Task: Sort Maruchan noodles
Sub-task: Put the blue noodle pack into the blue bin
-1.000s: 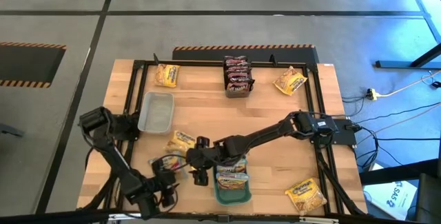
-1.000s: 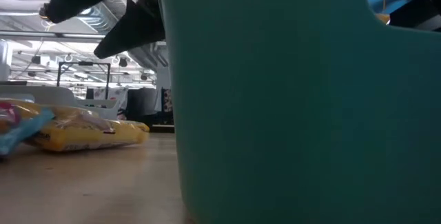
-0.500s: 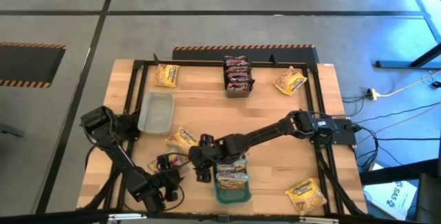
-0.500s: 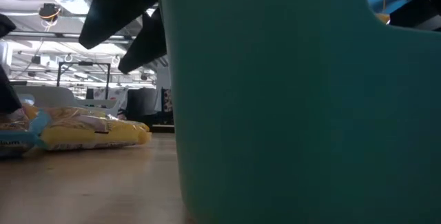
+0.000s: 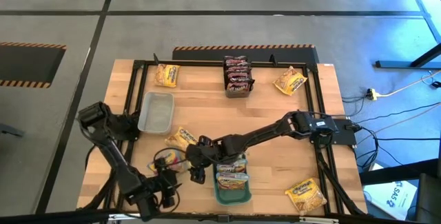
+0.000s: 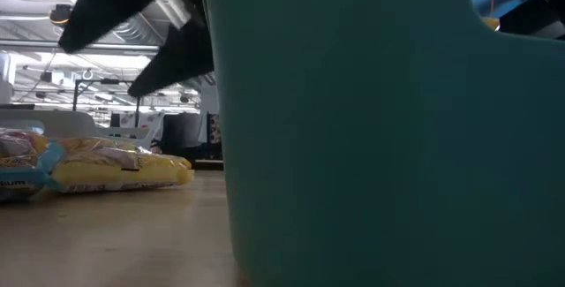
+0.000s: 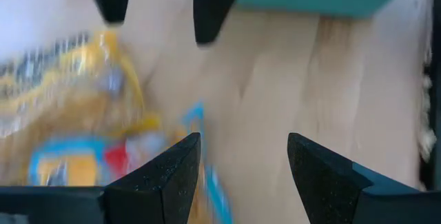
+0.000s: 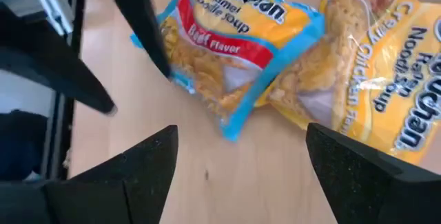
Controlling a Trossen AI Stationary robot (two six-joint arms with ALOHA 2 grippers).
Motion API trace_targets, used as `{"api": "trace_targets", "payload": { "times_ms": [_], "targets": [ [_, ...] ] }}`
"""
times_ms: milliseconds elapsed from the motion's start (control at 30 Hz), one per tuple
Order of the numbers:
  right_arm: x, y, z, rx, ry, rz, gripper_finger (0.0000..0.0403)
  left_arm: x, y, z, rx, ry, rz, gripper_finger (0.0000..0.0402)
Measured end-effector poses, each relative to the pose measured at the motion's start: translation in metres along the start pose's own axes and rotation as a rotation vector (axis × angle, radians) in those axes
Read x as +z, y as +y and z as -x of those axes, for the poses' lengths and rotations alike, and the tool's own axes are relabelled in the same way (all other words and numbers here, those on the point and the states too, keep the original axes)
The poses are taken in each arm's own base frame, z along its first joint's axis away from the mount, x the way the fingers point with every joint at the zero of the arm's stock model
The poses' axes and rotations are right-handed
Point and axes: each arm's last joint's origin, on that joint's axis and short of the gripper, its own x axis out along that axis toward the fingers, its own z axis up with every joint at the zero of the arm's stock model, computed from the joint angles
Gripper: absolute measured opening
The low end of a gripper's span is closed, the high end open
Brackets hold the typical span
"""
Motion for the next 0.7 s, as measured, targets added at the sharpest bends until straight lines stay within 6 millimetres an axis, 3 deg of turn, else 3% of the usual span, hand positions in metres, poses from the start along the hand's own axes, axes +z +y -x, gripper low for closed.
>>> {"api": "trace_targets", "payload": {
  "times_ms": [133, 300, 433, 700],
  "targets": [
    [-0.004, -0.001, -0.014, 0.006, -0.025, -0.002, 0.0303, -0.012, 0.010, 0.021, 0.050, 0.129, 0.109, 0.0213],
    [-0.008, 0.001, -0.033, 0.080, -0.057, -0.004, 0.0303, -0.031, 0.027, 0.041, 0.222, 0.155, 0.288, 0.0213],
    [-0.011, 0.002, -0.046, 0.133, -0.092, 0.009, 0.0303, -0.034, 0.036, 0.042, 0.312, 0.176, 0.361, 0.0213],
    [-0.017, 0.006, -0.060, 0.177, -0.140, 0.113, 0.0303, -0.029, 0.058, 0.044, 0.320, 0.224, 0.307, 0.0213]
  ]
}}
